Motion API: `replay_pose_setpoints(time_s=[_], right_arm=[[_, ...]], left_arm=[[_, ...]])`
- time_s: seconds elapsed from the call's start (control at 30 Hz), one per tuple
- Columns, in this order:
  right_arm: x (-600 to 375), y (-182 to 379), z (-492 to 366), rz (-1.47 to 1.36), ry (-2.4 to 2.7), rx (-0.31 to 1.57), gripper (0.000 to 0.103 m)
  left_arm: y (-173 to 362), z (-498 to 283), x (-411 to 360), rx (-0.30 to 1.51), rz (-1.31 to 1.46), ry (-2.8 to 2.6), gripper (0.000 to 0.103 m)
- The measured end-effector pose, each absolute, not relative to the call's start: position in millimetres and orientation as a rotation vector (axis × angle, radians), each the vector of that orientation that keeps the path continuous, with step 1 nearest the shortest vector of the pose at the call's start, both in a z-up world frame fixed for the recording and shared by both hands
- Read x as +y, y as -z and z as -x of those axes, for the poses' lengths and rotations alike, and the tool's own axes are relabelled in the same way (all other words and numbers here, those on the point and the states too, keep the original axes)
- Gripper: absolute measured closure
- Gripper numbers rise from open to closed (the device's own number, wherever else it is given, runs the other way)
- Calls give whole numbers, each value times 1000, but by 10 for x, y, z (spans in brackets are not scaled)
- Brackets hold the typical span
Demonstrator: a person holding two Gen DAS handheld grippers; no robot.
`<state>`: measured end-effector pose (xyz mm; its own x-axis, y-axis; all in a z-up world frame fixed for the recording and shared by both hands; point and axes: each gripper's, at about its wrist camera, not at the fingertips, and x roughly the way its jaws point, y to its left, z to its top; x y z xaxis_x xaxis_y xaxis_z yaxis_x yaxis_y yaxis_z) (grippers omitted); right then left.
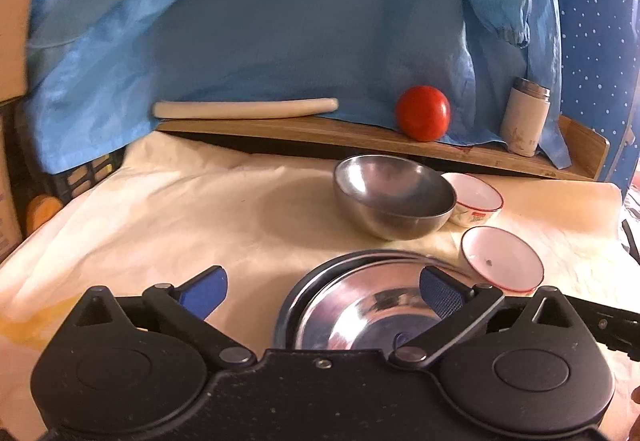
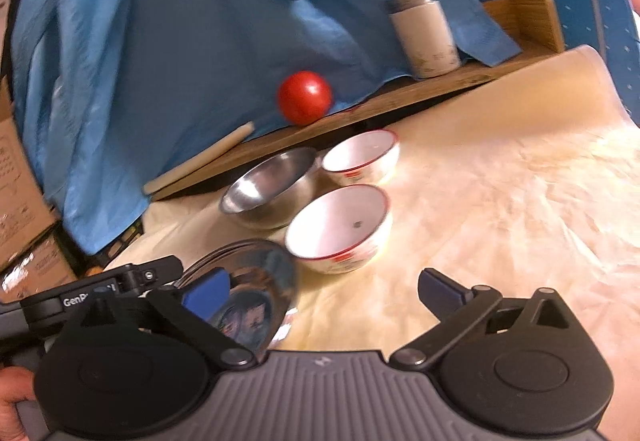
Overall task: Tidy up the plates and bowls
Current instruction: 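Open the left tool while the right tool opens and releases the plate, then withdraw both tools from the plate stack toward the bowls, then move the open left tool to the rim of the red-rimmed white bowl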
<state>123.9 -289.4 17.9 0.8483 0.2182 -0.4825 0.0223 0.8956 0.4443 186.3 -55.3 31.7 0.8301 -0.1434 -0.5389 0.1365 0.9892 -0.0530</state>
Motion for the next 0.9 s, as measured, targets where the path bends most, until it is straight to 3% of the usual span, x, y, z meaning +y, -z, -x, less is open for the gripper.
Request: replay_pose_setpoints(time_s=[0.63,0.9], right_arm=[[-3456,30,-1437,-537,24,531,1],[-3449,74,-1471,-532,25,534,1]], left_arm=[[-393,-2414,-1372,647,-23,421,1],[-283,-2664,-1476,756,24,508,1]])
